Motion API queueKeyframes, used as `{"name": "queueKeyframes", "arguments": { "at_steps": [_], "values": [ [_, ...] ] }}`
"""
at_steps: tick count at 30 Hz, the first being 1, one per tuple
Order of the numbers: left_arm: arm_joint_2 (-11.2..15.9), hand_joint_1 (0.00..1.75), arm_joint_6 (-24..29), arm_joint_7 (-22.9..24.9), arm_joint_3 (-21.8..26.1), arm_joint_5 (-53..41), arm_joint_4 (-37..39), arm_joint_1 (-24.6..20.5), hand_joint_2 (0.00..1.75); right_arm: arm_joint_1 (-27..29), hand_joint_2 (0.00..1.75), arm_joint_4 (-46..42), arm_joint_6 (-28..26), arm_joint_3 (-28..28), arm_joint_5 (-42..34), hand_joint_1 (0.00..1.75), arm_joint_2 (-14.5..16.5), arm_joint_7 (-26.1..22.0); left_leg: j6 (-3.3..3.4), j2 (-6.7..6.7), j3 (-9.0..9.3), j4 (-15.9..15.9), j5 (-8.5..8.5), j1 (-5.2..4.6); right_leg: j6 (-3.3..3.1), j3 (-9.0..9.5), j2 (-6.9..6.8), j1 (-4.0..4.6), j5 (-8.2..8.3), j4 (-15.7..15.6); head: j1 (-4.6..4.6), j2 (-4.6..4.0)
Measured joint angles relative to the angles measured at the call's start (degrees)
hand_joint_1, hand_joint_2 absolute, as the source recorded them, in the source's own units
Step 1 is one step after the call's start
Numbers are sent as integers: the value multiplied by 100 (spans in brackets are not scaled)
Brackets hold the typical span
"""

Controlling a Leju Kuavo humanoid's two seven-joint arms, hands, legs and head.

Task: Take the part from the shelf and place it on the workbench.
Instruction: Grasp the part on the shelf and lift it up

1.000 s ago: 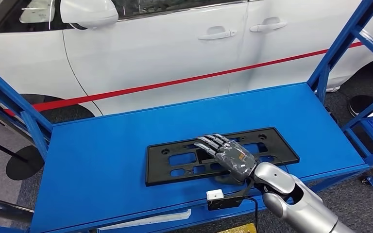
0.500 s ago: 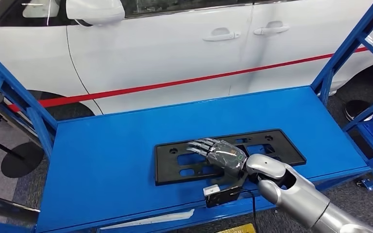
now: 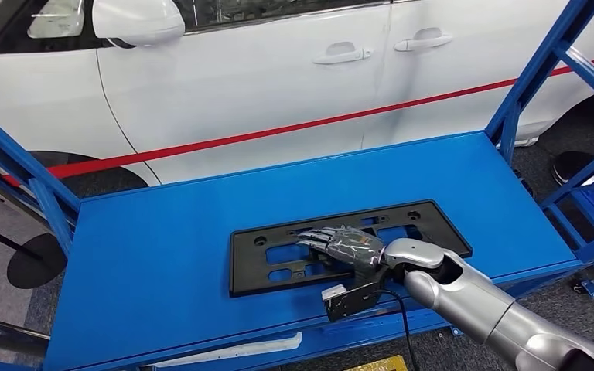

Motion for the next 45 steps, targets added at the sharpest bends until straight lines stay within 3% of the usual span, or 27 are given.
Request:
{"name": "queueKeyframes", "arguments": {
  "at_steps": [1, 2, 3, 4, 5, 7, 9, 13, 15, 17, 18, 19, 21, 23, 24, 26, 28, 30, 33, 34, 35, 36, 38, 40, 43, 45],
  "values": [
    [3, 0, -3, -12, 6, 6, 0, 2, 0, -39, 175, 41, -1, 56, -37, 135, 15, 5, -14, 1, -191, 412, -195, 3, -15, -1, -5, 7, -1, 1, -2, 0],
    [5, 0, -5, -22, 8, 12, 0, 8, 0, -64, 175, 74, -3, 102, -63, 166, 33, 12, -22, 1, -353, 759, -320, 6, -22, -2, -8, 15, -2, 3, -1, 0],
    [8, 0, -6, -33, 10, 19, 0, 13, 0, -89, 175, 104, -10, 147, -84, 172, 56, 16, -22, 1, -442, 946, -343, 7, -23, 0, -6, 22, -3, 6, -1, 0],
    [15, 0, -7, -43, 14, 27, 0, 16, 0, -117, 175, 135, -23, 190, -104, 174, 84, 20, -15, 1, -426, 914, -255, 7, -24, 4, -1, 27, -3, 8, -1, 0],
    [24, 0, -8, -52, 19, 37, 0, 16, 0, -149, 175, 167, -37, 223, -121, 175, 114, 21, -1, 1, -303, 662, -79, 6, -23, 11, 6, 30, -3, 10, -1, 0],
    [49, 0, -13, -63, 34, 57, 0, 4, 0, -220, 175, 230, -83, 279, -145, 175, 180, 33, 51, 3, 100, -159, 278, -6, -14, 25, 24, 42, -5, 15, -1, 0],
    [68, 0, -15, -68, 45, 69, 0, -12, 0, -259, 175, 282, -154, 323, -150, 175, 238, 67, 105, 2, 328, -649, 401, -31, 28, 25, 42, 51, 1, 16, 2, 0],
    [73, 0, -17, -75, 52, 74, 0, -13, 0, -263, 175, 354, -294, 385, -150, 175, 298, 101, 221, 8, 376, -783, 476, -21, 159, -3, 46, 42, -44, 70, 8, 0],
    [73, 0, -21, -78, 55, 74, 0, -12, 0, -267, 175, 382, -311, 398, -150, 175, 304, 98, 266, 18, 393, -842, 528, 2, 207, -214, 36, 32, -336, 535, 18, 0],
    [74, 0, -25, -78, 59, 75, 0, -3, 0, -262, 175, 413, -317, 411, -150, 175, 308, 95, 279, 21, 383, -845, 534, -3, 251, -565, 30, 11, -670, 1268, 24, 0],
    [74, 0, -27, -78, 63, 75, 0, 2, 0, -259, 175, 426, -320, 417, -150, 175, 311, 95, 278, 21, 383, -841, 532, -6, 271, -675, 28, -2, -720, 1497, 25, 0],
    [74, 0, -29, -78, 70, 75, 0, 5, 0, -262, 175, 434, -329, 422, -150, 175, 315, 94, 273, 20, 386, -835, 528, -5, 284, -682, 25, -16, -655, 1512, 25, 0],
    [73, 0, -36, -68, 81, 66, 0, 4, 0, -272, 175, 439, -357, 426, -155, 175, 330, 94, 252, 14, 400, -815, 511, 2, 292, -383, 17, -41, -284, 927, 26, 0],
    [67, 0, -42, -40, 85, 42, 0, 4, 0, -283, 175, 443, -391, 427, -174, 175, 352, 88, 208, 4, 399, -783, 486, 1, 259, -28, 13, -38, -36, 218, 25, 0],
    [64, 0, -43, -23, 85, 28, 0, 5, 0, -287, 175, 445, -409, 427, -186, 175, 366, 85, 177, 0, 390, -771, 477, -3, 229, 54, 15, -27, 1, 37, 24, 0],
    [59, 0, -44, 21, 85, 3, 0, 5, 0, -290, 175, 451, -470, 427, -213, 175, 406, 79, 111, -4, 377, -764, 472, -3, 164, 63, 24, 11, -2, -25, 21, 0],
    [53, 0, -43, 60, 85, -20, 0, 9, 87, -280, 175, 463, -576, 425, -240, 175, 455, 74, 50, -4, 377, -750, 454, 19, 95, 71, 17, 18, 14, -46, 18, 0],
    [24, 0, -27, 91, 85, -49, 0, 19, 175, -218, 175, 475, -782, 397, -264, 175, 532, 47, -1, 0, 272, -487, 259, 38, 27, 89, -8, 6, 37, -82, 10, 0],
    [-48, 0, 63, 171, 84, -100, 0, 63, 175, -17, 175, 484, -1225, 260, -305, 175, 656, 1, -48, 4, -195, 588, -298, 55, -16, 90, -39, 9, 43, -91, -2, 0],
    [-70, 0, 95, 200, 84, -109, 0, 83, 175, 49, 175, 483, -1338, 203, -322, 175, 694, -2, -58, 5, -307, 851, -377, 58, -17, 89, -41, 12, 43, -90, -2, 0],
    [-92, 0, 118, 221, 85, -108, 0, 100, 175, 105, 175, 481, -1423, 147, -342, 175, 729, -2, -65, 5, -324, 912, -345, 62, -17, 91, -39, 12, 43, -89, -2, 0],
    [-110, 0, 133, 236, 85, -101, 0, 111, 175, 162, 175, 477, -1491, 94, -364, 175, 761, -2, -69, 6, -232, 747, -211, 72, -13, 98, -34, 10, 43, -87, -2, 0],
    [-141, 0, 138, 245, 86, -54, 1, 113, 175, 291, 175, 431, -1631, -32, -426, 175, 809, -12, -77, 10, 167, -21, 149, 103, 20, 121, -24, 15, 36, -79, -2, 0],
    [-183, 0, 131, 251, 91, -4, 2, 104, 175, 486, 175, 277, -1857, -256, -519, 175, 841, -54, -34, -2, 452, -587, 308, 114, 89, 135, -8, 44, 24, -64, 5, 0],
    [-244, 0, 154, 314, 94, -13, 2, 120, 175, 899, 175, -156, -2218, -788, -564, 175, 949, -153, 96, -11, 500, -705, 321, 102, 195, 154, 5, 57, 33, -81, 18, 0],
    [-275, 0, 175, 351, 95, -50, 2, 120, 175, 1169, 175, -475, -2306, -1126, -527, 175, 1076, -192, 183, 7, 508, -733, 362, 100, 243, 81, 4, 42, -124, 109, 18, 0]
  ]
}}
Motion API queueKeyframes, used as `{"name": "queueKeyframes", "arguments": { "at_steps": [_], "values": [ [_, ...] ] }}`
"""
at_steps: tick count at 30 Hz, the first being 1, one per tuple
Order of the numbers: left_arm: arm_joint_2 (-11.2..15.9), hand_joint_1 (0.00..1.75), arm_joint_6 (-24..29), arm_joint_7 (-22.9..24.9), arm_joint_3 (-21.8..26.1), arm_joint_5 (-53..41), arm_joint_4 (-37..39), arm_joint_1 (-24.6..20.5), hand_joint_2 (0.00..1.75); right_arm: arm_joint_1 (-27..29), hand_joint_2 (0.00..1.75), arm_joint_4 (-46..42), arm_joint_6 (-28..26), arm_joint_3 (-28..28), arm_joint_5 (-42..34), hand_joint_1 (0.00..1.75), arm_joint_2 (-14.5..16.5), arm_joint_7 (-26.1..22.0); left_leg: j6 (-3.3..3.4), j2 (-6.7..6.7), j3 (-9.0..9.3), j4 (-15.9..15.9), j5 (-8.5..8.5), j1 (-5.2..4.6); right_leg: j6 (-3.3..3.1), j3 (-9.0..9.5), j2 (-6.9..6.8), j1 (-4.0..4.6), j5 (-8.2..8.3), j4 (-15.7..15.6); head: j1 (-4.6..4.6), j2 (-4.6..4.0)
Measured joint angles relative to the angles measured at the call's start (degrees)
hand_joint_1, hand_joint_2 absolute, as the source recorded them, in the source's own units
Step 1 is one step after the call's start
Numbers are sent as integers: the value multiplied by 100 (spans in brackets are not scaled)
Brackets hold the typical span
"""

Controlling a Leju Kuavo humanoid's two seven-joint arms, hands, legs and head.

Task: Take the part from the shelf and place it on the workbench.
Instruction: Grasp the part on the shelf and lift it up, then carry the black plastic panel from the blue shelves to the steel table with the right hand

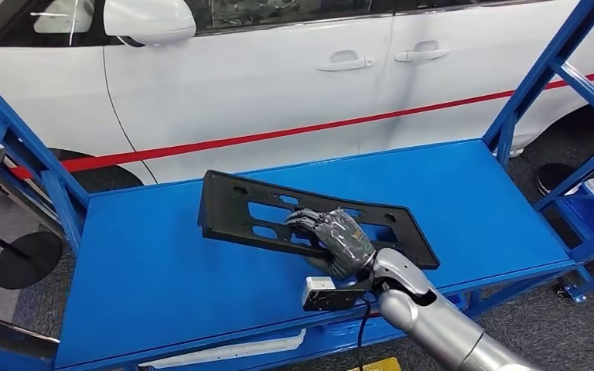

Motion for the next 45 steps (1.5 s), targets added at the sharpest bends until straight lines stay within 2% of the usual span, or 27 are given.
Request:
{"name": "queueKeyframes", "arguments": {
  "at_steps": [3, 4, 5, 6, 9, 11, 13, 15, 16, 18, 19, 20, 21, 22, 24, 26, 29, 30, 31, 34, 35, 36, 37, 39, 40, 42, 45],
  "values": [
    [-39, 0, 44, 67, -4, -88, 0, -13, 175, 333, 175, -370, -13, -354, 56, 175, 217, -9, 72, 20, -37, -10, 40, -29, 19, -468, -5, 0, -590, 1051, 2, 0],
    [-48, 0, 56, 89, -5, -107, 0, -10, 175, 413, 175, -449, -16, -433, 68, 175, 277, -7, 80, 22, -50, -9, 45, -48, 14, -610, -4, 4, -702, 1366, 1, 0],
    [-57, 0, 63, 101, -5, -116, 0, -7, 175, 470, 175, -512, -19, -501, 77, 175, 323, -5, 87, 23, -57, -9, 49, -70, -4, -665, -4, 10, -704, 1495, 1, 0],
    [-64, 0, 66, 107, -5, -119, 0, -6, 175, 510, 175, -565, -21, -558, 80, 175, 359, -5, 91, 22, -57, -9, 51, -93, -38, -607, -4, 24, -602, 1399, 2, 0],
    [-107, 0, 71, 116, -7, -125, 3, -10, 175, 616, 175, -728, -70, -746, 79, 175, 466, -26, 90, 22, -44, -10, 52, -147, -244, -7, -10, 119, -104, 251, -1, 0],
    [-140, 0, 85, 147, -7, -137, 5, -16, 175, 738, 175, -875, -141, -915, 60, 175, 564, -84, 63, 25, -43, -12, 49, -152, -332, 200, -20, 180, 7, -184, 3, 0],
    [-151, 0, 98, 183, -8, -156, 4, -19, 175, 862, 175, -1011, -197, -1071, 22, 175, 658, -130, 18, 27, -40, -26, 50, -165, -337, 212, -17, 177, 46, -245, 11, 0],
    [-152, 0, 103, 198, -10, -169, 4, -18, 175, 935, 175, -1102, -218, -1177, -15, 175, 739, -133, -41, 22, -83, 80, -43, -185, -329, 256, -18, 120, 119, -356, 3, 0],
    [-151, 0, 105, 201, -10, -170, 4, -17, 175, 960, 175, -1129, -216, -1209, -27, 175, 771, -133, -81, 19, -178, 288, -183, -188, -324, 273, -21, 89, 154, -409, -7, 0],
    [-151, 0, 107, 202, -11, -173, 4, -12, 175, 1018, 175, -1162, -213, -1254, -40, 175, 824, -135, -166, 16, -488, 975, -554, -136, -332, 268, -29, 74, 174, -436, -24, 0],
    [-151, 0, 109, 206, -11, -174, 4, -7, 175, 1047, 175, -1177, -210, -1275, -58, 175, 839, -151, -207, 18, -634, 1298, -675, -101, -331, 260, -29, 69, 174, -430, -24, 0],
    [-151, 0, 116, 212, -11, -175, 4, -1, 175, 1074, 175, -1190, -199, -1301, -107, 175, 857, -186, -247, 19, -703, 1459, -690, -65, -325, 258, -29, 60, 170, -423, -24, 0],
    [-151, 0, 126, 225, -13, -179, 4, 4, 175, 1099, 175, -1207, -174, -1340, -201, 175, 873, -246, -287, 22, -672, 1411, -597, -28, -313, 258, -26, 45, 162, -408, -22, 0],
    [-151, 0, 139, 247, -15, -189, 4, 7, 175, 1123, 175, -1233, -114, -1398, -370, 175, 897, -342, -327, 25, -534, 1147, -417, 8, -290, 258, -20, 26, 147, -383, -24, 0],
    [-156, 0, 162, 304, -36, -226, 5, 7, 175, 1167, 175, -1330, 117, -1557, -883, 175, 973, -570, -371, 31, -155, 397, -100, 59, -217, 246, -1, 3, 96, -298, -29, 0],
    [-167, 0, 180, 366, -72, -283, 6, -4, 175, 1229, 175, -1473, 506, -1740, -1516, 175, 1079, -774, -295, 13, 25, 19, -35, 53, -136, 226, 18, 10, 56, -229, -27, 0],
    [-186, 0, 190, 434, -135, -380, 7, -8, 175, 1383, 175, -1681, 1067, -1978, -2218, 175, 1206, -962, -114, -6, 29, -11, -27, 16, -28, 213, 23, -14, 40, -200, -21, -1],
    [-197, 0, 190, 451, -157, -408, 7, -9, 175, 1433, 175, -1744, 1215, -2048, -2382, 175, 1233, -1000, -66, -1, 30, -28, -3, 14, 0, 171, 19, -30, -31, -111, -20, -1],
    [-207, 0, 190, 471, -182, -437, 7, -11, 175, 1478, 175, -1804, 1365, -2114, -2543, 175, 1260, -1027, -26, 4, 27, -44, 20, 16, 21, 78, 16, -40, -163, 84, -19, -1],
    [-233, 0, 193, 542, -247, -492, 7, -14, 175, 1573, 175, -1913, 1767, -2258, -2956, 175, 1331, -1058, 17, 14, -28, -47, 43, 2, 56, -447, 11, -48, -690, 1140, -19, 0],
    [-241, 0, 197, 567, -261, -495, 7, -14, 175, 1585, 175, -1928, 1880, -2299, -3070, 175, 1351, -1057, 19, 14, -39, -44, 44, -4, 62, -569, 11, -49, -739, 1373, -19, 0],
    [-248, 0, 203, 591, -272, -495, 7, -14, 175, 1587, 175, -1937, 1998, -2339, -3190, 175, 1371, -1056, 18, 10, -44, -40, 43, -7, 61, -593, 10, -51, -671, 1400, -18, 0],
    [-256, 0, 212, 611, -279, -492, 7, -17, 175, 1583, 175, -1943, 2121, -2377, -3309, 175, 1390, -1053, 14, 3, -42, -35, 39, -9, 54, -508, 10, -53, -499, 1205, -18, 0],
    [-277, 0, 234, 630, -288, -484, 7, -28, 175, 1568, 175, -1947, 2359, -2436, -3522, 175, 1420, -1049, -13, -14, -42, -19, 22, -19, 23, -170, 13, -50, -94, 461, -18, 0],
    [-286, 0, 245, 631, -289, -481, 7, -36, 175, 1562, 175, -1947, 2459, -2454, -3602, 175, 1434, -1050, -36, -23, -56, -5, 15, -32, 2, -38, 16, -44, 20, 146, -19, 0],
    [-301, 0, 257, 631, -289, -477, 7, -43, 175, 1561, 175, -1936, 2604, -2471, -3725, 175, 1452, -1057, -96, -32, -94, 4, 15, -55, -43, 34, 23, -20, 45, -102, -24, 0],
    [-318, 0, 260, 627, -289, -475, 7, -42, 175, 1553, 175, -1907, 2765, -2500, -3898, 175, 1463, -1083, -186, -26, -134, 60, -47, -46, -148, 23, 13, -32, 61, -146, -26, 0]
  ]
}}
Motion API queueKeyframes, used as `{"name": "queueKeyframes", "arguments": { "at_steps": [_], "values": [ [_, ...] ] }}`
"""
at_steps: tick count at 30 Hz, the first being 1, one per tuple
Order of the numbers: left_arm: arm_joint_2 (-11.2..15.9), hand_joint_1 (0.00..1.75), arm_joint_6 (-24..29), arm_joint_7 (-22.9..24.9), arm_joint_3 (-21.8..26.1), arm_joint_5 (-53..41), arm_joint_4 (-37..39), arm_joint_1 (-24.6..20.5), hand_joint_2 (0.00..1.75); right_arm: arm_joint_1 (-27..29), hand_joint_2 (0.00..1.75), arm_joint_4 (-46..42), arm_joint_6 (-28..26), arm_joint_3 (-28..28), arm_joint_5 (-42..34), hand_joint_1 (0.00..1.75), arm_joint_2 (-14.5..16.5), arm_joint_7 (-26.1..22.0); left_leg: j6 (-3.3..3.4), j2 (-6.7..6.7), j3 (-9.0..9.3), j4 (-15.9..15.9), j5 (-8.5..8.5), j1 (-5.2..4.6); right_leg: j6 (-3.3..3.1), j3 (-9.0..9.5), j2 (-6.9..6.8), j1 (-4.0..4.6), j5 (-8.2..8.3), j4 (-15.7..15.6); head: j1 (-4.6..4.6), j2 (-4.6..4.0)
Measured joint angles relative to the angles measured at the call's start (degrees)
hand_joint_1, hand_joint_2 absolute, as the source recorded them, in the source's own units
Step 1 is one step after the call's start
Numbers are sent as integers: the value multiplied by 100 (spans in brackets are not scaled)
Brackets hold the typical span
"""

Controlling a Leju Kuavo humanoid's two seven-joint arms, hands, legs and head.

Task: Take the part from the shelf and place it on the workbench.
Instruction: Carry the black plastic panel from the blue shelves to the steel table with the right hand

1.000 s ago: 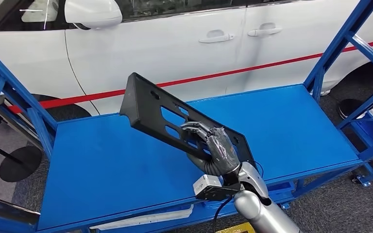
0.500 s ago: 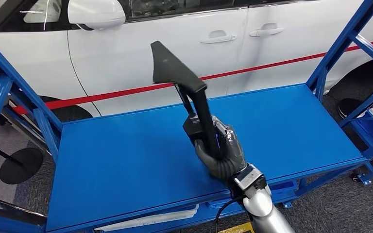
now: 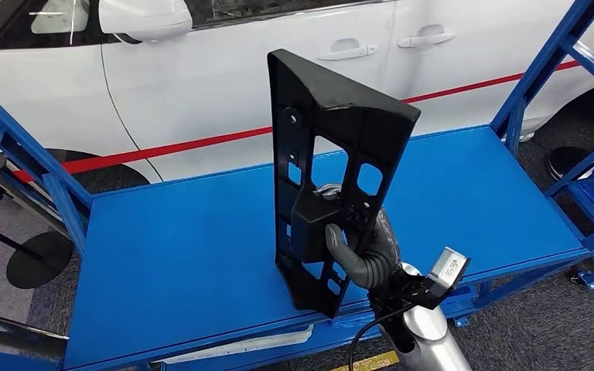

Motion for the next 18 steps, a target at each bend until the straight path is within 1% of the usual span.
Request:
{"name": "queueKeyframes", "arguments": {
  "at_steps": [1, 2, 4, 5, 6, 7, 8, 9, 10, 11, 12, 13, 14, 15, 16, 17, 18],
  "values": [
    [-3, 0, 0, -2, -1, -1, 0, -2, 175, -7, 175, 7, 40, -7, -44, 175, 5, -16, -19, 7, -67, 157, -105, 4, -39, 10, -8, -10, 7, -18, -1, 0],
    [-5, 0, 0, -3, -1, -1, 0, -3, 175, -13, 175, 13, 68, -9, -68, 175, 11, -31, -32, 14, -194, 437, -262, 9, -71, 21, -18, -10, 7, -29, -2, 0],
    [-8, 0, -1, -4, -2, -2, 0, 0, 175, -18, 175, 37, 99, -10, -87, 175, 19, -54, -47, 20, -570, 1212, -593, 8, -111, 26, -29, 14, -6, -28, -3, -1],
    [-8, 0, -1, -5, -2, -2, 0, 4, 175, -17, 175, 54, 103, -10, -89, 175, 21, -56, -49, 20, -724, 1505, -664, 8, -120, 29, -31, 28, -12, -24, -2, -1],
    [-8, 0, -2, -6, -2, -2, 0, 5, 175, -16, 175, 70, 104, -10, -90, 175, 21, -56, -44, 20, -791, 1608, -627, 7, -128, 35, -31, 40, -19, -20, -2, -1],
    [-8, 0, -2, -7, -2, -2, 0, 5, 175, -16, 175, 84, 104, -10, -92, 175, 22, -56, -31, 20, -751, 1487, -486, 5, -134, 45, -29, 50, -28, -14, -3, -1],
    [-8, 0, -3, -8, -3, -3, 0, 4, 175, -18, 175, 92, 108, -10, -99, 175, 22, -56, -5, 21, -617, 1171, -269, 0, -135, 60, -26, 58, -39, -9, -3, 0],
    [-8, 0, -10, -4, -3, -4, 0, 2, 175, -20, 175, 98, 120, -10, -120, 175, 23, -58, 35, 24, -446, 778, -66, -12, -130, 73, -24, 66, -53, -3, -1, 0],
    [-9, 0, -22, 5, -4, -4, 0, 0, 175, -23, 175, 103, 143, -10, -149, 175, 23, -60, 71, 27, -284, 421, 78, -26, -115, 76, -20, 79, -65, 12, -1, 0],
    [-10, 0, -42, 22, -4, -3, 0, -3, 175, -23, 175, 111, 178, -10, -188, 175, 23, -62, 101, 29, -179, 173, 151, -42, -94, 66, -20, 87, -71, 24, 1, 0],
    [-11, 0, -70, 44, -4, 3, 0, -4, 175, -21, 175, 123, 217, -10, -229, 175, 23, -64, 124, 28, -134, 55, 159, -57, -68, 49, -23, 91, -68, 33, 2, 0],
    [-14, 0, -99, 65, -4, 18, 0, -5, 175, -15, 175, 133, 256, -10, -258, 175, 25, -66, 136, 23, -125, 19, 156, -66, -42, 35, -28, 90, -59, 37, 1, 0],
    [-20, 0, -128, 82, -4, 34, 0, -1, 175, -9, 175, 141, 286, -8, -280, 175, 26, -66, 159, 22, -128, -7, 169, -55, -15, 26, -34, 87, -62, 38, 1, 0],
    [-26, 0, -153, 93, -3, 49, 0, 2, 175, -1, 175, 146, 304, -7, -292, 175, 29, -67, 186, 23, -122, -39, 195, -44, 14, 19, -34, 81, -103, 67, 3, 0],
    [-33, 0, -170, 102, -3, 59, 0, 2, 175, 5, 175, 147, 316, -6, -302, 175, 33, -66, 211, 26, -117, -71, 220, -29, 41, -16, -31, 75, -209, 170, 5, 0],
    [-39, 0, -183, 112, -2, 59, 0, -1, 175, 13, 175, 147, 321, -5, -314, 175, 37, -63, 234, 32, -117, -98, 243, -15, 71, -96, -27, 66, -384, 387, 7, 0],
    [-43, 0, -192, 127, -2, 55, 0, -6, 175, 26, 175, 149, 326, -4, -326, 175, 40, -58, 248, 34, -127, -103, 256, -17, 97, -215, -22, 46, -594, 700, 9, 0]
  ]
}}
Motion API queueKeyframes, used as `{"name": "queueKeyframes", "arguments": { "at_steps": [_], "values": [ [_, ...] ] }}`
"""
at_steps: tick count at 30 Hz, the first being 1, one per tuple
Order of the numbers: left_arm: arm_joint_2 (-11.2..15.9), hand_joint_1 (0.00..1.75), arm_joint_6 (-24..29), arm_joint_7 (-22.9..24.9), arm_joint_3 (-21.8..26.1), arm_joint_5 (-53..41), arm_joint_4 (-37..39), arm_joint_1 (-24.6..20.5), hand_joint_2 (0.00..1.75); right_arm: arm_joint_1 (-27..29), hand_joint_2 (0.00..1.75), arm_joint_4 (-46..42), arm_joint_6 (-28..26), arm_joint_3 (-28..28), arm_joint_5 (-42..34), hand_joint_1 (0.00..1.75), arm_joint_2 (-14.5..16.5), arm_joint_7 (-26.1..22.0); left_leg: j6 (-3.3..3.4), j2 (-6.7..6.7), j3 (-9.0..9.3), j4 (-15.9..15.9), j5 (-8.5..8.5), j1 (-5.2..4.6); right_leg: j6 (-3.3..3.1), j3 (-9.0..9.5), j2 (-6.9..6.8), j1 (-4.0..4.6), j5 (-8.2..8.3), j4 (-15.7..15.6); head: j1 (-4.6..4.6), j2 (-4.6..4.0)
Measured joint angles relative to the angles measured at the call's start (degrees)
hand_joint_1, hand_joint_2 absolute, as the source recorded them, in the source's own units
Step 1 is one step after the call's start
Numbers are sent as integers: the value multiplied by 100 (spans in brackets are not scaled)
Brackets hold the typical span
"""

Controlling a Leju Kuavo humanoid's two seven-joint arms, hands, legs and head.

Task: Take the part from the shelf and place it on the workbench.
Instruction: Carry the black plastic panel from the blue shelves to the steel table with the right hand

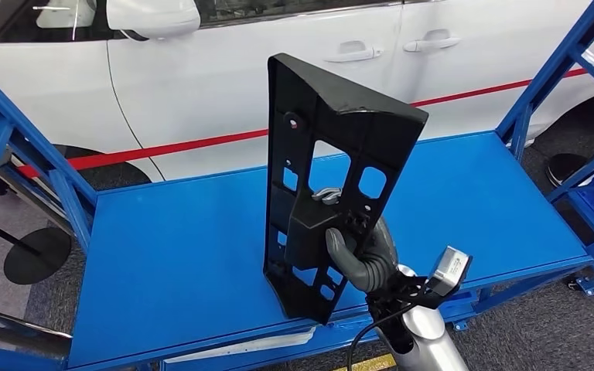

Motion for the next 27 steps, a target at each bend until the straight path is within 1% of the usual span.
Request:
{"name": "queueKeyframes", "arguments": {
  "at_steps": [1, 2, 3, 4, 5, 6, 7, 8, 9, 10, 11, 12, 13, 14, 15, 16, 17, 18, 19, 20, 21, 22, 23, 24, 25, 26, 27],
  "values": [
    [-3, 0, -7, 23, 0, -8, 0, -3, 175, 18, 175, 3, 8, 1, -12, 175, 2, 6, 8, 2, -16, 3, 8, -2, 25, -143, 1, -19, -202, 365, -1, 0],
    [-7, 0, -13, 48, 0, -25, 0, -3, 175, 41, 175, 9, 15, 3, -21, 175, 2, 11, 11, 4, -33, 9, 16, -3, 50, -256, 0, -42, -330, 673, -1, 0],
    [-11, 0, -16, 73, -1, -43, 1, -2, 175, 59, 175, 14, 24, 4, -28, 175, 3, 14, 7, 4, -52, 19, 26, -3, 74, -291, -1, -69, -347, 819, -1, 0],
    [-17, 0, -17, 99, -1, -61, 1, -1, 175, 70, 175, 19, 34, 4, -31, 175, 6, 15, -2, 4, -71, 34, 36, 0, 94, -223, -2, -98, -258, 760, -1, 0],
    [-23, 0, -17, 120, -2, -81, 1, -1, 175, 74, 175, 21, 42, 5, -33, 175, 11, 15, -15, 3, -90, 54, 44, 5, 111, -52, -4, -128, -91, 499, -1, 0],
    [-29, 0, -17, 141, -4, -94, 1, -2, 175, 75, 175, 19, 50, 5, -34, 175, 20, 16, -35, 1, -108, 79, 50, 8, 126, 176, -4, -158, 66, 115, -1, 0],
    [-34, 0, -17, 157, -6, -105, 1, -5, 175, 77, 175, 16, 57, 7, -31, 175, 32, 17, -64, -6, -130, 102, 59, 6, 126, 375, 4, -160, 182, -227, -1, 0],
    [-38, 0, -17, 167, -8, -114, 1, -7, 175, 83, 175, 11, 61, 8, -28, 175, 44, 21, -100, -13, -147, 118, 73, 2, 108, 499, 18, -155, 250, -462, -3, 0],
    [-40, 0, -17, 174, -10, -118, 0, -8, 175, 89, 175, 7, 64, 10, -25, 175, 55, 24, -141, -18, -165, 129, 93, -3, 81, 545, 32, -140, 263, -581, -4, 0],
    [-43, 0, -17, 176, -13, -120, 0, -6, 175, 97, 175, 4, 65, 12, -22, 175, 62, 27, -186, -24, -181, 127, 122, -4, 39, 526, 45, -110, 281, -591, -7, 0],
    [-45, 0, -17, 178, -15, -120, 0, -1, 175, 104, 175, 1, 65, 13, -21, 175, 66, 30, -230, -25, -194, 121, 150, 4, -10, 491, 48, -105, 307, -601, -8, 0],
    [-47, 0, -17, 180, -17, -120, 0, 5, 175, 107, 175, 1, 65, 14, -20, 175, 70, 31, -268, -25, -223, 136, 143, 19, -60, 460, 39, -101, 339, -618, -7, 0],
    [-50, 0, -17, 181, -20, -120, 0, 10, 175, 110, 175, -1, 60, 15, -15, 175, 81, 29, -298, -22, -272, 204, 51, 32, -115, 416, 29, -98, 386, -629, -10, 0],
    [-54, 0, -18, 183, -24, -121, 0, 14, 175, 113, 175, -3, 50, 16, -2, 175, 96, 12, -316, -18, -348, 375, -139, 43, -167, 364, 18, -98, 438, -642, -13, 0],
    [-57, 0, -22, 185, -29, -127, 1, 14, 175, 121, 175, -11, 38, 16, 15, 175, 114, -36, -324, -14, -450, 663, -408, 49, -207, 306, 6, -87, 489, -645, -15, 0],
    [-61, 0, -26, 185, -36, -137, 1, 13, 175, 138, 175, -32, 34, 16, 28, 175, 130, -114, -328, -11, -558, 1027, -691, 48, -233, 242, 0, -69, 536, -642, -19, 0],
    [-63, 0, -31, 185, -44, -153, 1, 10, 175, 162, 175, -76, 57, 15, 22, 175, 139, -219, -329, -12, -639, 1387, -900, 47, -250, 178, -11, -45, 582, -638, -19, 0],
    [-64, 0, -34, 190, -54, -173, 2, 8, 175, 188, 175, -153, 121, 12, -14, 175, 144, -326, -324, -12, -660, 1636, -993, 44, -261, 113, -21, -21, 626, -631, -18, 0],
    [-66, 0, -36, 198, -67, -194, 1, 9, 175, 208, 175, -267, 237, 7, -85, 175, 145, -404, -311, -13, -592, 1704, -967, 38, -267, 50, -28, 1, 666, -621, -19, 0],
    [-66, 0, -39, 208, -81, -212, 1, 10, 175, 218, 175, -414, 403, 1, -187, 175, 145, -439, -286, -12, -419, 1562, -852, 28, -270, -8, -30, 20, 705, -609, -18, 0],
    [-66, 0, -44, 223, -95, -227, 1, 11, 175, 217, 175, -584, 611, -5, -310, 175, 149, -425, -247, -13, -154, 1235, -704, 8, -268, -55, -28, 34, 741, -599, -19, 0],
    [-63, 0, -49, 237, -107, -239, 0, 7, 175, 209, 175, -755, 827, -8, -434, 175, 157, -379, -194, -12, 138, 817, -617, -21, -259, -94, -26, 46, 775, -590, -17, 0],
    [-61, 0, -55, 247, -117, -248, 0, -1, 175, 197, 175, -906, 1014, -10, -535, 175, 165, -330, -152, -10, 391, 433, -570, -48, -241, -122, -26, 50, 811, -584, -16, 0],
    [-60, 0, -61, 256, -125, -254, 0, -8, 175, 184, 175, -1032, 1151, -10, -607, 175, 178, -285, -117, -10, 546, 164, -563, -76, -214, -137, -30, 44, 849, -586, -14, 0],
    [-60, 0, -65, 260, -132, -257, 0, -13, 175, 173, 175, -1127, 1229, -10, -646, 175, 190, -257, -91, -10, 605, 28, -579, -99, -181, -147, -36, 32, 891, -594, -14, 0],
    [-61, 0, -68, 262, -138, -258, 0, -13, 175, 164, 175, -1202, 1269, -10, -665, 175, 202, -241, -75, -11, 602, -16, -544, -113, -144, -150, -39, 18, 938, -611, -14, 0],
    [-66, 0, -72, 266, -140, -258, 0, -10, 175, 159, 175, -1259, 1292, -10, -673, 175, 213, -229, -51, -4, 580, -51, -484, -105, -110, -155, -38, 11, 962, -618, -14, 0]
  ]
}}
